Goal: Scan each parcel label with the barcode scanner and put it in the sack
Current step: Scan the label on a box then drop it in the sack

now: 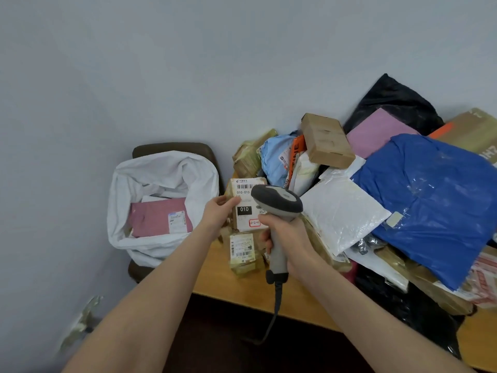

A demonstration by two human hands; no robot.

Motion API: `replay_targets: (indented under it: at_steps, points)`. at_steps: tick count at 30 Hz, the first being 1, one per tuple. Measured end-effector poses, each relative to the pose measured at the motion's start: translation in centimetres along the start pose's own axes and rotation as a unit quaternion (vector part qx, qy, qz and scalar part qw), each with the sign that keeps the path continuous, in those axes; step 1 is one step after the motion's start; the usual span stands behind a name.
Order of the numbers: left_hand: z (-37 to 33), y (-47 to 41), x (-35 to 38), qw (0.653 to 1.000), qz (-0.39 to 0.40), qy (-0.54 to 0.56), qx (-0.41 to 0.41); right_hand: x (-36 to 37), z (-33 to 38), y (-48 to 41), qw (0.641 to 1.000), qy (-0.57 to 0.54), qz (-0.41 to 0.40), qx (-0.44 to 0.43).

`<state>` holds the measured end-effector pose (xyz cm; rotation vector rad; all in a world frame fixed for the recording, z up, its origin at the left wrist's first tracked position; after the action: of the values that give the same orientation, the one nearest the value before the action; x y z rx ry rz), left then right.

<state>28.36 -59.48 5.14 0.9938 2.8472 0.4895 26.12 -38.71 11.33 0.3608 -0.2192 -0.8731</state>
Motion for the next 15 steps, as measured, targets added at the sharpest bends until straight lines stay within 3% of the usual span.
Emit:
replay_targets:
  at_steps: [8,15]
  points:
    - [-2.2,-2.5,-10.6,0.994,-0.097,0.055,0.019,9.7,3.2,-5.6,0.995,-0.068,0.053,0.045]
    - [-4.0,-12.4,-23.0,0.981,-0.168,0.088,0.043,22.1,4.4,-15.8,0.991,-0.085,0.044,0.093]
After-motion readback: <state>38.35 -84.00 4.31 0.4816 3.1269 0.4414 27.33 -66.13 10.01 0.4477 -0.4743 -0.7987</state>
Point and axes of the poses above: each hand's wrist, its own y-axis away from the middle knuckle, its own x-axis out of the palm, z = x × y, the point moved 4 cm from there along -y, towards the middle knuckle, and after that the axes turned 14 degrees about y, right-handed, at the moved point
